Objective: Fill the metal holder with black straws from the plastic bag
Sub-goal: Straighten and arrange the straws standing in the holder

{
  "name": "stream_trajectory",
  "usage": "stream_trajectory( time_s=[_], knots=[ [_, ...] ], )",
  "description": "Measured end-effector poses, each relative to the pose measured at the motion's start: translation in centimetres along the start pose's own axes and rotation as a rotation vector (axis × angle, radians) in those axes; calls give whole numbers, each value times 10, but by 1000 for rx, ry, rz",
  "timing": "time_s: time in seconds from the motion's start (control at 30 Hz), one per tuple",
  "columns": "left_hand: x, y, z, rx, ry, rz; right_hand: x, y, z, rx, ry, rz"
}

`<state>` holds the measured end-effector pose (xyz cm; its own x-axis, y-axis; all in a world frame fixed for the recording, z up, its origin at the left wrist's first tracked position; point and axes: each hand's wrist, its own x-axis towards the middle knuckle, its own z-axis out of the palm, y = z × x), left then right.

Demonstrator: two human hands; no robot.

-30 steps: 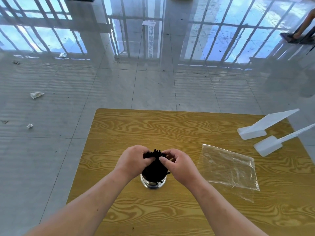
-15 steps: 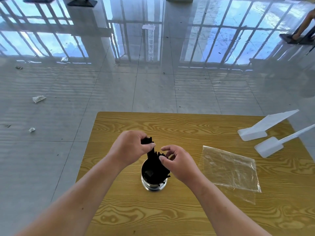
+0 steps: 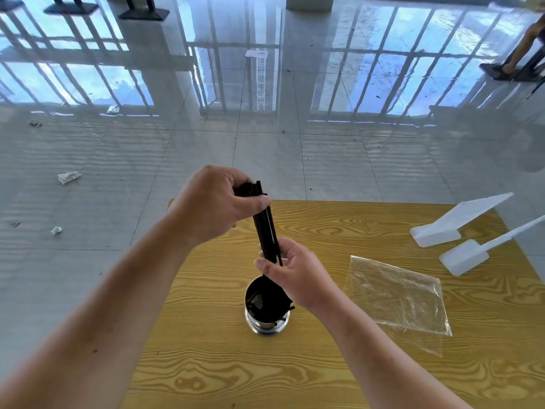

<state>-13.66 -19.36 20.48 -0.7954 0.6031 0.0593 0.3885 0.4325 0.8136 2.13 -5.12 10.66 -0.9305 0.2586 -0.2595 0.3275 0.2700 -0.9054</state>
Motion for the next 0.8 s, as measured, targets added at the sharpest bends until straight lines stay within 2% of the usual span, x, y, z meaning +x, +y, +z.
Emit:
stream_trajectory(
  time_s=[0.13, 0.27, 0.37, 0.5, 0.6, 0.7, 0.8],
  knots=[
    [3, -15, 1, -333, -24, -134, -3, -15, -6, 93, -74, -27],
    [-2, -45, 17, -677, 0, -440, -8, -28, -17, 145, -258, -2],
    [-9, -62, 33, -835, 9, -641, -16, -39, -26, 328, -389, 39],
    [-23, -72, 58, -929, -46, -832, -21, -50, -32, 353, -534, 82],
    [-32, -72, 72, -934, -149, -932, -23, -50, -29, 376, -562, 131],
    [-41, -74, 82, -928, -288, -963, -24, -51, -28, 444, -549, 91],
    [-50, -68, 88, -953, -419, -917, -24, -48, -26, 473, -568, -20]
  ],
)
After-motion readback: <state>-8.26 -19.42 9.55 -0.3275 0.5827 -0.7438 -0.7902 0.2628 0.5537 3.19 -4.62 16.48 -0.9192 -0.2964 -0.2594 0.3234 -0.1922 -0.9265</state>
